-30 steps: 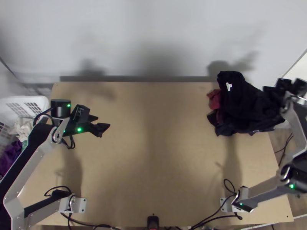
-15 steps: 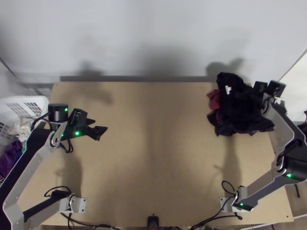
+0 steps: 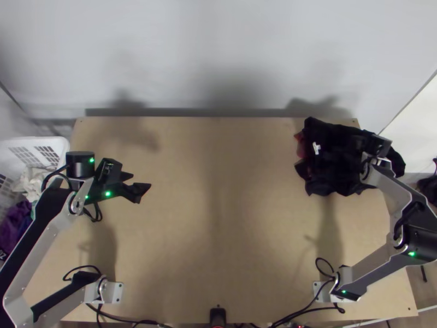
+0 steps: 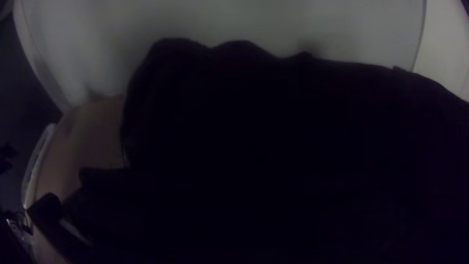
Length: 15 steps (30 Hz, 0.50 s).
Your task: Fold the t-shirt
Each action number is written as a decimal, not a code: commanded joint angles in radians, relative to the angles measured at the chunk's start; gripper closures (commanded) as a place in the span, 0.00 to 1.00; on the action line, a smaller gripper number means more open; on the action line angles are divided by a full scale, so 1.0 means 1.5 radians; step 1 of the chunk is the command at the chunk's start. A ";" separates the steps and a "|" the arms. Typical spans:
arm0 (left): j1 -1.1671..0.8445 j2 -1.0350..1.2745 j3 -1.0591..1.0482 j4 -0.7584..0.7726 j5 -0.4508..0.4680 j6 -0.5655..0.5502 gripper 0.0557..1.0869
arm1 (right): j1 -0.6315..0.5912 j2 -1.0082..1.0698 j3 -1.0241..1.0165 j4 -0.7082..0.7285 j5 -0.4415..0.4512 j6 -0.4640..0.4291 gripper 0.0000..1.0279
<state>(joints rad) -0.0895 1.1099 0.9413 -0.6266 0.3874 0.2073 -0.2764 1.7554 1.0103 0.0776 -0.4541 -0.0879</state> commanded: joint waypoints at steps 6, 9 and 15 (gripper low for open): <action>-0.001 -0.009 -0.002 0.009 0.001 0.000 0.04 | 0.005 -0.092 -0.007 -0.050 0.007 -0.033 0.04; -0.004 -0.012 -0.002 0.009 0.001 0.000 0.04 | 0.001 -0.168 0.003 -0.088 0.006 -0.031 0.04; -0.007 -0.028 -0.018 0.009 0.001 0.004 0.04 | 0.014 -0.326 0.060 -0.214 0.001 -0.036 0.04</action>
<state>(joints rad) -0.0940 1.0859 0.9344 -0.6159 0.3882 0.2100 -0.2749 1.4830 1.0302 -0.1032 -0.4381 -0.1356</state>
